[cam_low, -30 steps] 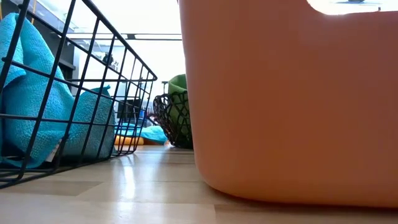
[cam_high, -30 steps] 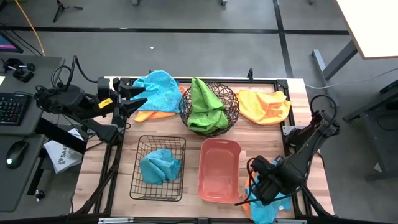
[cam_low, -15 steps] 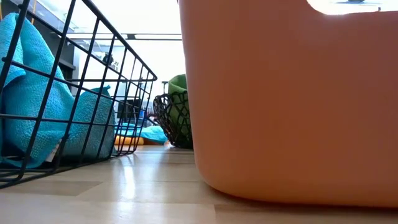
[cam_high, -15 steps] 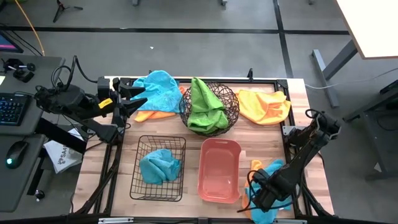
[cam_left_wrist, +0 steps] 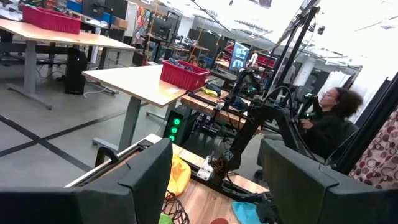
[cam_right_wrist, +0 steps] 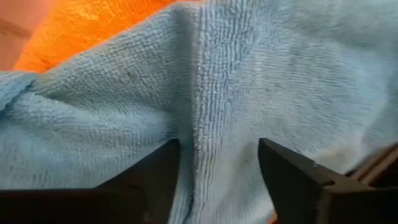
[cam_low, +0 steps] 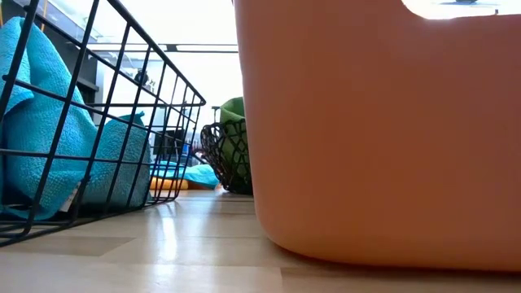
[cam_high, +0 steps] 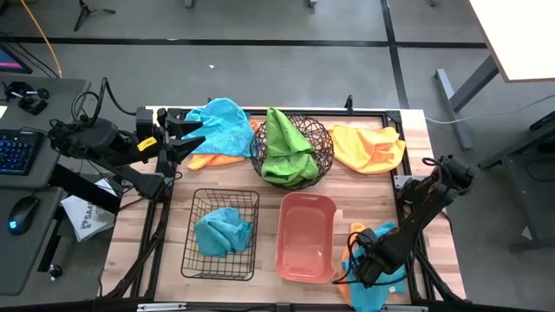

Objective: Sort microfiber towel by color & place in baskets
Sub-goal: Put the bottom blue microfiber towel into the black wire basket

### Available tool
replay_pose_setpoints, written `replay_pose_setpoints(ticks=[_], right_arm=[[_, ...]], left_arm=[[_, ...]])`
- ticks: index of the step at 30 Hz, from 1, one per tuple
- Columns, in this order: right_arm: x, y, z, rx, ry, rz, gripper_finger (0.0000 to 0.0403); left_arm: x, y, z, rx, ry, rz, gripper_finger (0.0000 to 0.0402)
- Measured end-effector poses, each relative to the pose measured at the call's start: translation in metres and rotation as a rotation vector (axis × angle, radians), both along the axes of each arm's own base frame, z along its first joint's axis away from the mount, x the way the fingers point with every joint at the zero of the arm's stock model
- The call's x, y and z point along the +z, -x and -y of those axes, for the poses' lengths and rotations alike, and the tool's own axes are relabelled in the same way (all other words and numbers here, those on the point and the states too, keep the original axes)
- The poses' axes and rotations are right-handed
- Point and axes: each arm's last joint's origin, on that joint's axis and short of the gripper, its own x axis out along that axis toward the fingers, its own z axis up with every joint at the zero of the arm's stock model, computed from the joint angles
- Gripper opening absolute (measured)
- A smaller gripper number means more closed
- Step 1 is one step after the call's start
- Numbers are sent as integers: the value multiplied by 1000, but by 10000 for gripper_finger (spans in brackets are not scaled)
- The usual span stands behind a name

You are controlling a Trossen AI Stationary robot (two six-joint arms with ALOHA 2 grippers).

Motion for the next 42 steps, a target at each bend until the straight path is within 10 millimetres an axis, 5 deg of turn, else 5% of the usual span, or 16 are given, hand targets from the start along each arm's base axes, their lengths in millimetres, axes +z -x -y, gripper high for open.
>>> replay_pose_setpoints(ticks=[7, 12, 19, 26, 31, 42], right_arm=[[-4, 1, 0, 28, -41, -2, 21], [67, -5, -3, 113, -58, 73, 6], [184, 11, 26, 136, 78, 261, 3], [227, 3, 56, 18, 408, 824, 1], [217, -42, 61, 67, 499, 952, 1], [166, -206, 85, 402, 406, 1474, 0]], left_arm=[[0, 0, 0, 3, 0, 0, 232], [0, 0, 0, 5, 0, 0, 232], [0, 0, -1, 26, 1, 0, 232], [0, 0, -1, 26, 7, 2, 232], [0, 0, -1, 26, 9, 3, 232], [0, 0, -1, 26, 11, 4, 232]])
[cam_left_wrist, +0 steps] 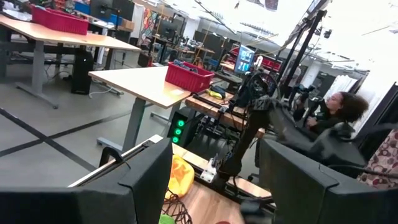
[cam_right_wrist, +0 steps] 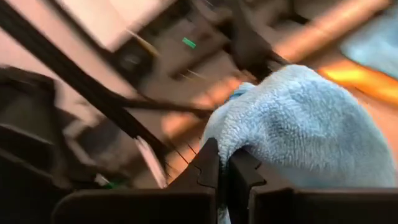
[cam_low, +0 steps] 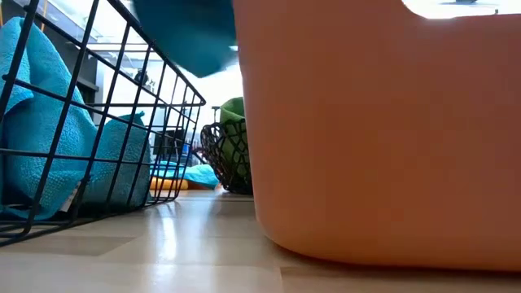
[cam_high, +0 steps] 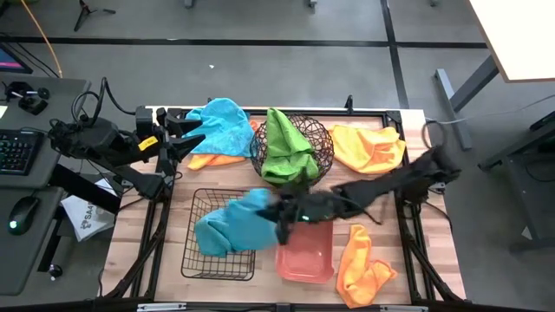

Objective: Sort microfiber towel by color & place in baskets
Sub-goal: Put the bottom blue microfiber towel into the black wire basket

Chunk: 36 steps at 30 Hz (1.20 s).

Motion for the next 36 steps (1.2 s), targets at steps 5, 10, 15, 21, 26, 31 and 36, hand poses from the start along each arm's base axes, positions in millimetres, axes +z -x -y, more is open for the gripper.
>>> replay_pose_setpoints(ticks=[5, 10, 15, 21, 26, 31, 36], right_arm=[[-10, -47, 19, 123, -32, 198, 0], [-39, -74, 26, 128, -35, 143, 0], [-56, -85, 33, 108, -169, 80, 12], [-59, -86, 35, 108, -178, 52, 125], [-59, -85, 31, 281, -228, 28, 240], [-68, -80, 28, 520, -290, -113, 299], [-72, -80, 32, 478, -285, -152, 306]], left_arm=[[0, 0, 0, 0, 0, 0, 232], [0, 0, 0, -1, 9, 3, 232], [0, 0, 0, 0, 6, 2, 232], [0, 0, 0, 0, 5, 1, 232], [0, 0, 0, 0, 5, 1, 232], [0, 0, 0, 0, 5, 0, 232], [-2, -5, 2, 2, -1, -13, 232]])
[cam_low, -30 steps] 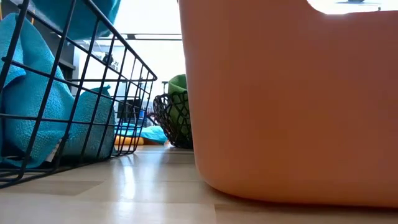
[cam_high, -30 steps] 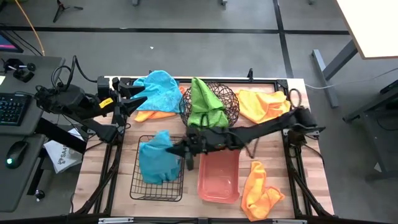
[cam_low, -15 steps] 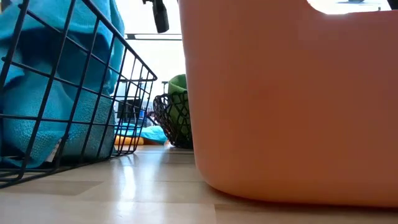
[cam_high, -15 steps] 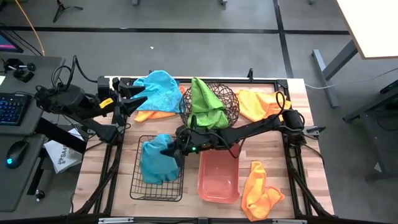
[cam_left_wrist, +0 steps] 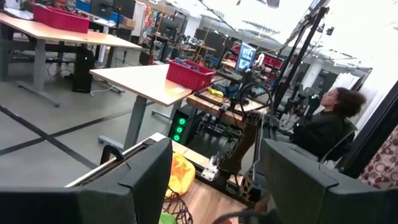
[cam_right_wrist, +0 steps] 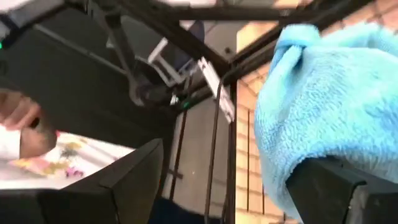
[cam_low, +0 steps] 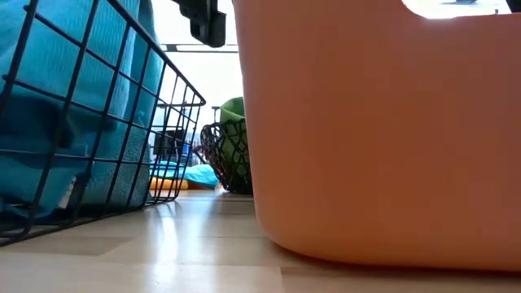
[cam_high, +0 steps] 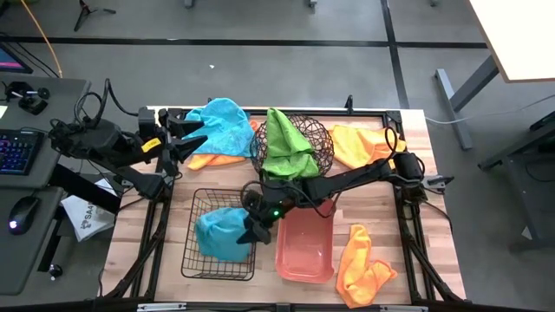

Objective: Sort microfiber towel by color & place in baskets
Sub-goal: Put the bottom blue microfiber towel into the black wire basket, then put the blue microfiber towel into the black wire basket

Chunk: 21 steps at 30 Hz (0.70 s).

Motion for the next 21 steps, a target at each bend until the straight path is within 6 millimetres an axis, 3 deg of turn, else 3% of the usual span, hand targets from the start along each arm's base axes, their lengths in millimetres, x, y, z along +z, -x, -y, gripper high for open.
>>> replay_pose_setpoints(ticks=[5, 10, 14, 17, 21], right_arm=[[-9, 0, 13, -200, -60, -156, 307], [-15, 4, 20, -64, -76, -250, 307], [-6, 15, 18, -15, -56, -291, 307], [2, 25, 25, -125, 63, -317, 307], [21, 21, 28, -204, 40, -171, 307]], left_arm=[[-3, -8, 3, 6, -18, -26, 232], [-6, -15, 6, 34, -28, -48, 232], [-6, -16, 6, 34, -29, -51, 232], [-7, -16, 6, 34, -30, -52, 232], [-6, -15, 6, 35, -30, -52, 232]])
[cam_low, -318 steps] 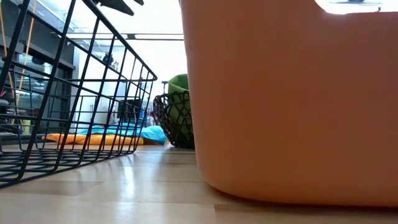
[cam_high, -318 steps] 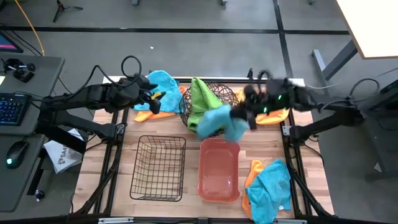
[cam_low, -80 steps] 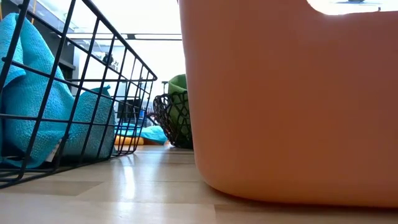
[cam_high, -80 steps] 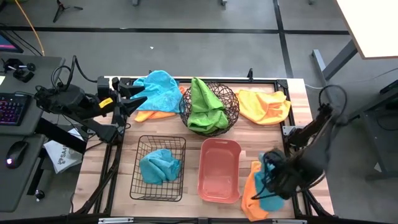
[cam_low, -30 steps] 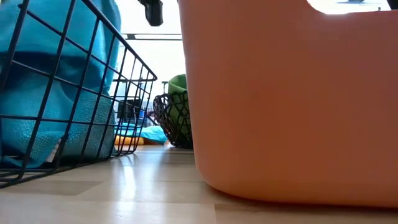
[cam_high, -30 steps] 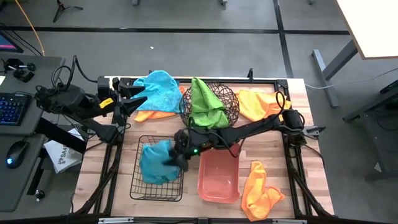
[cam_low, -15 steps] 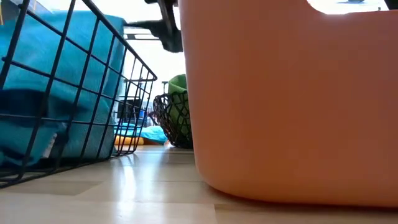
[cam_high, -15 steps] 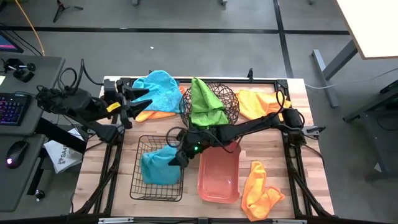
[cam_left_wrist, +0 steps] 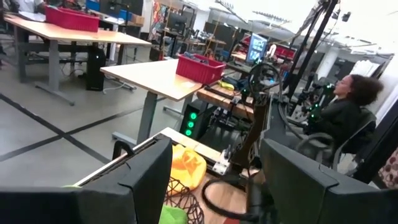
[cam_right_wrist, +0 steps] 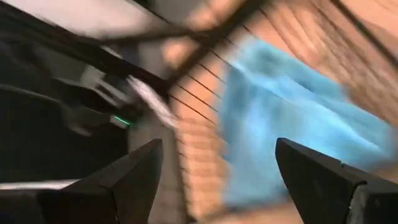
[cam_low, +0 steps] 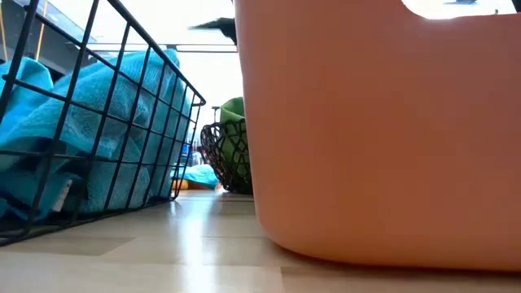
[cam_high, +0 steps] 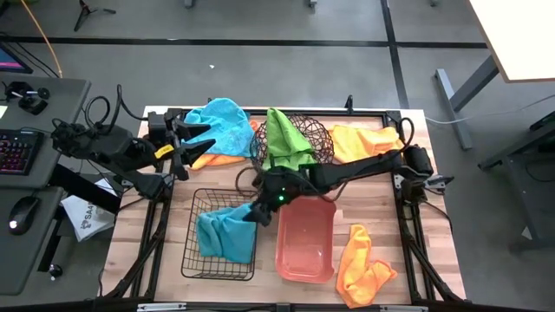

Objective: Sort microfiber towel by color & place in baskets
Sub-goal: Put the blue microfiber towel into the black wire basket

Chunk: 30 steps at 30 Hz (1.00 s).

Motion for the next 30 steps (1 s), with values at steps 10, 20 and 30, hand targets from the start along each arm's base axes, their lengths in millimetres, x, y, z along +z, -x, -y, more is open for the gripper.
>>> replay_pose_setpoints(ticks=[10, 20, 30], right_arm=[[13, -9, -3, 36, 18, 205, 307], [65, 73, 28, -215, 423, -99, 307], [104, 193, 49, -633, 526, -458, 307]], left_arm=[[-3, 1, -1, 14, -43, -40, 232], [-34, 0, -2, 109, 75, -236, 232], [-108, -71, -30, 157, 291, -814, 232]])
